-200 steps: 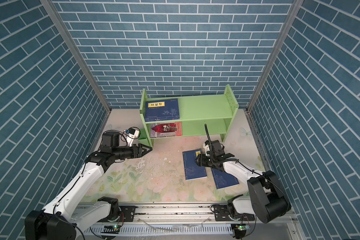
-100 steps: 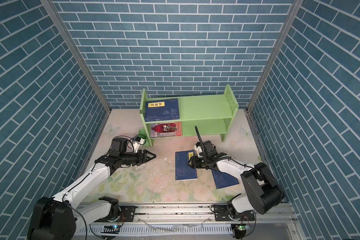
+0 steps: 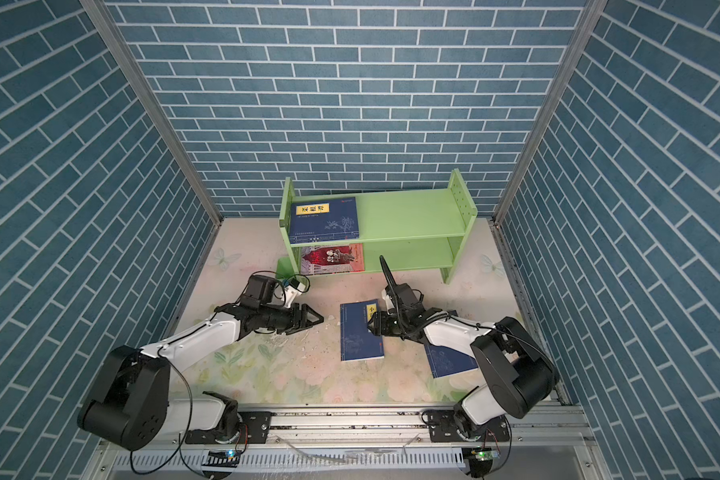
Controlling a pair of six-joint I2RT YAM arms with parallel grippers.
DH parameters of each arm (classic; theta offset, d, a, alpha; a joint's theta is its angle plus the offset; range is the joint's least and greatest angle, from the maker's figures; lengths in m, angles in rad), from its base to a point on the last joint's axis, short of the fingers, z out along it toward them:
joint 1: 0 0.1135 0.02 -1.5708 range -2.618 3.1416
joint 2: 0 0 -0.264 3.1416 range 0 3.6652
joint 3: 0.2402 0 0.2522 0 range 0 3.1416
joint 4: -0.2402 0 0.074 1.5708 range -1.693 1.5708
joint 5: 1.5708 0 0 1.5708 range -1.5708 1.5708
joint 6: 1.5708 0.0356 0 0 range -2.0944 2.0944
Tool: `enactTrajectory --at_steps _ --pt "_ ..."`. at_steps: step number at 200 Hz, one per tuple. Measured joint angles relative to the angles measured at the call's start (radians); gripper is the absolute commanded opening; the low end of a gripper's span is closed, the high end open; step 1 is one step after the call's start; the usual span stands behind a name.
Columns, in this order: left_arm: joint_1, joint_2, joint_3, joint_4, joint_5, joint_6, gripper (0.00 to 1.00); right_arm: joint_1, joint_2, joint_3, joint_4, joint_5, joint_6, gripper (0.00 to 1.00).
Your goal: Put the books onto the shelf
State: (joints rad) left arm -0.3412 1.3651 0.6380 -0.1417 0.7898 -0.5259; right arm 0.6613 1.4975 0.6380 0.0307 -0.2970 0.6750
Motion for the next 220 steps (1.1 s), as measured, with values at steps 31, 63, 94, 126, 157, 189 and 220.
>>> enactTrajectory --at_steps 31,63,94,126,157,189,220 --pt "-0.026 0.084 0.002 0.060 0.011 -0.009 0.61 0.000 0.018 0.000 0.013 0.003 0.015 0.58" --pt "-0.064 0.122 0.002 0.106 0.019 -0.018 0.61 0.005 0.044 0.009 0.038 -0.016 0.028 0.56" --pt "-0.102 0.166 0.005 0.129 0.034 -0.024 0.61 0.027 0.074 0.026 0.060 -0.043 0.035 0.51" --pt "-0.122 0.173 0.005 0.128 0.030 -0.021 0.63 0.056 0.077 0.027 0.078 -0.067 0.053 0.46" --pt "-0.125 0.173 -0.004 0.123 0.003 -0.009 0.64 0.080 0.075 0.027 0.097 -0.078 0.063 0.42" --pt "-0.127 0.168 -0.013 0.095 -0.046 0.016 0.64 0.092 0.063 0.025 0.103 -0.084 0.072 0.41" --pt "-0.128 0.128 -0.018 0.041 -0.133 0.058 0.64 0.093 0.046 0.019 0.105 -0.081 0.080 0.42"
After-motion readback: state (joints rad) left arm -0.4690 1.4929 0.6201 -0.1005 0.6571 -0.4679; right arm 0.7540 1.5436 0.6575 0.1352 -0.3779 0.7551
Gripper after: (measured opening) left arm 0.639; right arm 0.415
